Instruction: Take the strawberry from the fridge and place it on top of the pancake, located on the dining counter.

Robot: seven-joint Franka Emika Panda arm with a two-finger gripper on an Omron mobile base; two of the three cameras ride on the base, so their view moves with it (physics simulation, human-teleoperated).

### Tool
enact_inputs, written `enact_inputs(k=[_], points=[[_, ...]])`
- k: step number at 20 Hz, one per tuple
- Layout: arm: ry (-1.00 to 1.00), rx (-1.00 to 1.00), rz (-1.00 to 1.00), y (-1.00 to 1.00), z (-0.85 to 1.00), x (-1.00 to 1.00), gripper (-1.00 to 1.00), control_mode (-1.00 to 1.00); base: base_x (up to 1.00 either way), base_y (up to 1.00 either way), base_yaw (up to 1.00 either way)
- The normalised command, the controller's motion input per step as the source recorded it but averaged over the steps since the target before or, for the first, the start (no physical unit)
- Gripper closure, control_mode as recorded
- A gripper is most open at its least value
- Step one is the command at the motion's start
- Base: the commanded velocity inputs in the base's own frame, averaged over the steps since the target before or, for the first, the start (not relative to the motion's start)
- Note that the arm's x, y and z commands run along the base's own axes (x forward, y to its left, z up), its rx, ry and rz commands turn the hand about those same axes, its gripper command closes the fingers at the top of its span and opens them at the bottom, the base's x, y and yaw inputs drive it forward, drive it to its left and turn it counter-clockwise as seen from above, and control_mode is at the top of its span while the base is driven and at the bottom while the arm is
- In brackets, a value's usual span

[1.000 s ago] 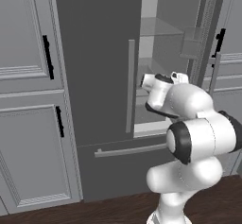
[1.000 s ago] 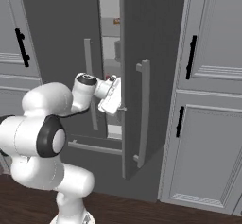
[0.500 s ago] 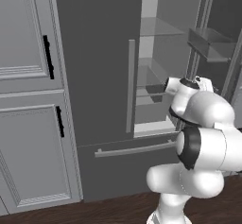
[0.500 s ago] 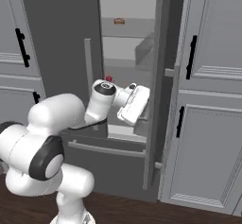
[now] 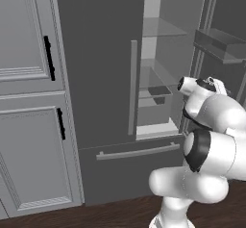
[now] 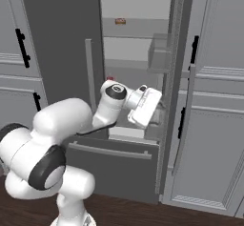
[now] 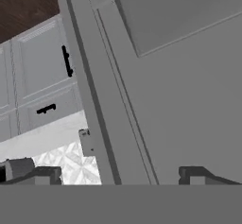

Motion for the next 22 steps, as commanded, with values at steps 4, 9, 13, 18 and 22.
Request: enact_inputs(k=[4,9,13,18,22], points=[[-0.21,0.01,0.0,0.99,0.0,-0.03,-1.0,-1.0,0.0,0.0,0.0],[-0.18,0.22,-0.02,1.0,0.0,0.0,-1.0,-1.0,0.0,0.0,0.0],[-0.44,0.67,-0.2,0.97,0.0,-0.2,-1.0,-1.0,0.0,0.0,0.0],[-0.56,0.5,-0.44,0.73,-0.12,-0.11,-1.0,-1.0,0.0,0.0,0.0],[-0.42,0.44,-0.56,0.38,-0.15,0.31,-1.0,-1.0,0.0,0.0,0.0]])
